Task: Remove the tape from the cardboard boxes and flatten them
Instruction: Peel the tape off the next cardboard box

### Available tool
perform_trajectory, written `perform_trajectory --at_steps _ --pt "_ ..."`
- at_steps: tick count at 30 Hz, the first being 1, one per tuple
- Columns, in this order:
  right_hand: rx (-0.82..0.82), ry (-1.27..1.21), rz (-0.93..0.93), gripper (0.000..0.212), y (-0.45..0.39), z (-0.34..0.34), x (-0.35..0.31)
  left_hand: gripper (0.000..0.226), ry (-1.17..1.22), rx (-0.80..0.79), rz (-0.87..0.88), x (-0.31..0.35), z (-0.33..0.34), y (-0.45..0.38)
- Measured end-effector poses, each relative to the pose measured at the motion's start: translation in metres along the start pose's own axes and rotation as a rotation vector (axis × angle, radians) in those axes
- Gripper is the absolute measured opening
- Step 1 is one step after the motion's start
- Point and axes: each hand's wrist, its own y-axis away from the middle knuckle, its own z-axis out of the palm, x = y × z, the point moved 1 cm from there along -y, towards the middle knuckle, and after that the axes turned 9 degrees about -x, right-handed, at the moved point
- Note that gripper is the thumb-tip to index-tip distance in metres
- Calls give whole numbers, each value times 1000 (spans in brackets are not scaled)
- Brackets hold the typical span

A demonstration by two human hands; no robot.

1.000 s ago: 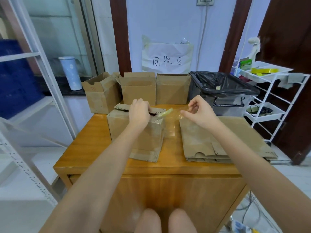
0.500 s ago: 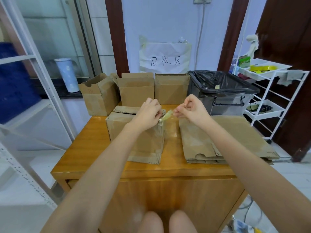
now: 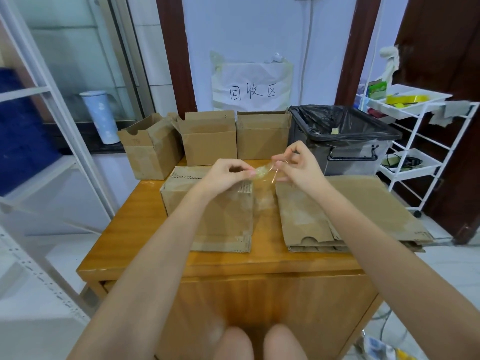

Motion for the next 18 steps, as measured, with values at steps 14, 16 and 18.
perform_trajectory --at_steps 14,16,18 --pt "-187 146 -7 21 -23 14 -1 6 9 -22 37 -10 -6 -4" --pt "-281 92 63 19 -24 12 -3 5 1 -18 47 -11 -6 -3" --pt "-342 61 112 19 -24 11 -4 7 -12 -2 44 -12 -7 -4"
